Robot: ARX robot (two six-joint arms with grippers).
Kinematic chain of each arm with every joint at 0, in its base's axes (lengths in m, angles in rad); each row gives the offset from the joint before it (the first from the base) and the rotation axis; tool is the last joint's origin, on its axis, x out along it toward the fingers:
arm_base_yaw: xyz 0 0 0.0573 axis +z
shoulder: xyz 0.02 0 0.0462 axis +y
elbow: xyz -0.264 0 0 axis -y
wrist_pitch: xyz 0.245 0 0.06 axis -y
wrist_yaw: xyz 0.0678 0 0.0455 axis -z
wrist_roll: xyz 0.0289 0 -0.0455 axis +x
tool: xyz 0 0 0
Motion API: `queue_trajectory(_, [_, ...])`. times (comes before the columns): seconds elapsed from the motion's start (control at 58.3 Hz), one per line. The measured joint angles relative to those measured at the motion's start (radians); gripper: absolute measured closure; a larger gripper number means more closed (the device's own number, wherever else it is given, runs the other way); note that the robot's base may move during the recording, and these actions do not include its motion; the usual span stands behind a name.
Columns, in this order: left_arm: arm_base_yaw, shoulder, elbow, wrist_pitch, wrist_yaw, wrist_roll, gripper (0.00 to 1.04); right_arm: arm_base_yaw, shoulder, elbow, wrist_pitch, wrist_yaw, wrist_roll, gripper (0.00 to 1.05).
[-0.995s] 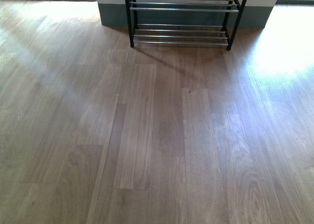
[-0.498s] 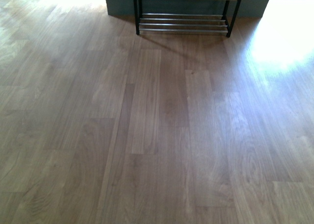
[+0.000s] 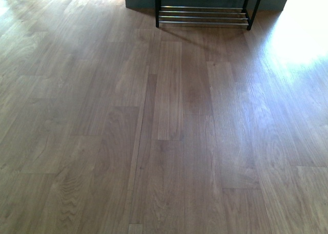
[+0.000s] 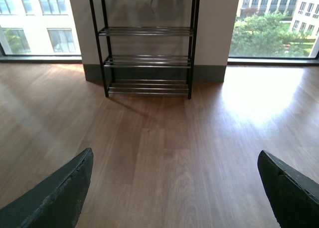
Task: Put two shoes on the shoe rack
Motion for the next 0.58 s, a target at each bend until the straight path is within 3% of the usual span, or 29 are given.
queue_trajectory(0.583, [0.0, 0.0, 0.0, 0.0, 0.001, 0.0, 0.09, 0.0, 0.0, 0.0, 0.0, 0.0, 0.0, 0.09])
